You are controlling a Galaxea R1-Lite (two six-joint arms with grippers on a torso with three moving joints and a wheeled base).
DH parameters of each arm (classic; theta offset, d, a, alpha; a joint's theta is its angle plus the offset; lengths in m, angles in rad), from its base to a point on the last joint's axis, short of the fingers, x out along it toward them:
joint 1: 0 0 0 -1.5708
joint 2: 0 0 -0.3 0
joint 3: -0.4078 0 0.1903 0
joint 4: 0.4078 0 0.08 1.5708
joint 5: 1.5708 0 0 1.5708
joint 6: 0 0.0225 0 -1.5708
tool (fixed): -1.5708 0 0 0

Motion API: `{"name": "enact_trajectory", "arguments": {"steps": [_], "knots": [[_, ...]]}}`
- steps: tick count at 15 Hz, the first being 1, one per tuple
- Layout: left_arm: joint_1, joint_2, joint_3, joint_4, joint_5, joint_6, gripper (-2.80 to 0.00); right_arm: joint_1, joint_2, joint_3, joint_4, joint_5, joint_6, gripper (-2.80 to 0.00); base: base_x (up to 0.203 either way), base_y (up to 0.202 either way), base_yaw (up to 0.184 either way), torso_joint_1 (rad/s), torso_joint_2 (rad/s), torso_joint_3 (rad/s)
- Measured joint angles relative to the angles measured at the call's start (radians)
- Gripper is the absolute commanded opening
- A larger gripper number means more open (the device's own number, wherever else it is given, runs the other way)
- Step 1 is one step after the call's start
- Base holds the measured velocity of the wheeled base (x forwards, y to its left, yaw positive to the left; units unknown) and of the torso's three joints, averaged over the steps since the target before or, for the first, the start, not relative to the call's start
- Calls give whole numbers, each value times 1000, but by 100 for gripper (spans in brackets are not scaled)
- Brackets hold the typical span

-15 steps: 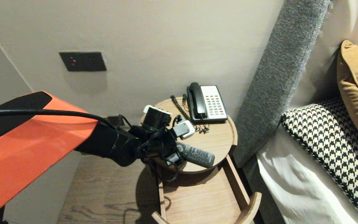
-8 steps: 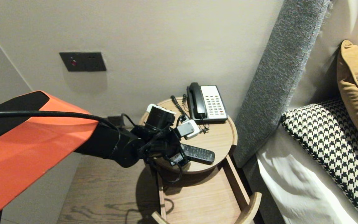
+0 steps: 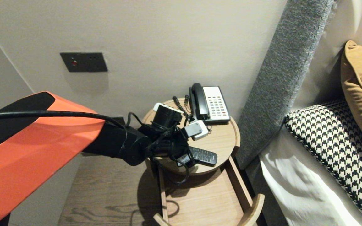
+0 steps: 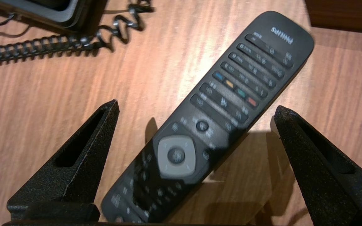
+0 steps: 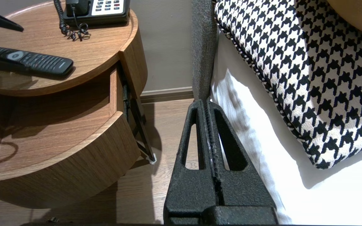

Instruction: Put the remote controls on the table in the drawer one by one

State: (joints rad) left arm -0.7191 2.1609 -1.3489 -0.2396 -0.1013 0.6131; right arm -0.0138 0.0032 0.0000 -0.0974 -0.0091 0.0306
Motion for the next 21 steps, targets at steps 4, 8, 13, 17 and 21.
{"name": "enact_trajectory", "arguments": {"steps": [4,8,13,17,21], "knots": [[1,17,-6,-7,3,-1,0,0,0,0,0,0,0,-280,0,0,0,0,0,0],[3,42,-33,-1,6,-5,0,0,0,0,0,0,0,-280,0,0,0,0,0,0],[3,72,-78,-1,8,-11,0,0,0,0,0,0,0,-280,0,0,0,0,0,0],[11,89,-101,-1,9,-14,0,0,0,0,0,0,0,-280,0,0,0,0,0,0],[18,78,-86,1,0,-18,0,0,0,0,0,0,0,-280,0,0,0,0,0,0]]}}
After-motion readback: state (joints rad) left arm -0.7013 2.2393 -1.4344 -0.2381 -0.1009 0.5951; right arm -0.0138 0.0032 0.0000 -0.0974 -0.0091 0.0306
